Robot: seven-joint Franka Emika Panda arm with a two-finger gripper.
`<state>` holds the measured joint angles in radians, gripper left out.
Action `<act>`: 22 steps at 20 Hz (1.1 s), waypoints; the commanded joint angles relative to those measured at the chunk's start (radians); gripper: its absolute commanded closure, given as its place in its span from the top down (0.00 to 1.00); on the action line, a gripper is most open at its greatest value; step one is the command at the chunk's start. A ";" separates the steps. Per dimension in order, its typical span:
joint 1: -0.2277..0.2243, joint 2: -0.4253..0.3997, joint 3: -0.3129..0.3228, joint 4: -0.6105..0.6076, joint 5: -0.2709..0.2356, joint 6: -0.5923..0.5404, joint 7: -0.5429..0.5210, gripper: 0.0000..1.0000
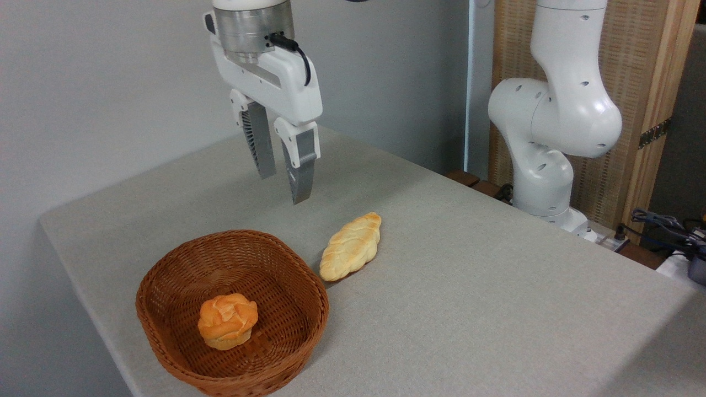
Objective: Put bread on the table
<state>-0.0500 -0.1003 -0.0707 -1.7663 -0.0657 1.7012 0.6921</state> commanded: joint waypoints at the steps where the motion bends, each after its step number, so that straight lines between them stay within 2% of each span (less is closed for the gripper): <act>1: -0.054 0.053 0.063 0.102 0.043 -0.055 -0.009 1.00; 7: -0.054 0.090 0.075 0.171 0.041 -0.097 -0.006 1.00; 22: -0.054 0.087 0.077 0.176 0.044 -0.112 -0.011 1.00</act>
<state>-0.0847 -0.0192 -0.0112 -1.6160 -0.0379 1.6252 0.6921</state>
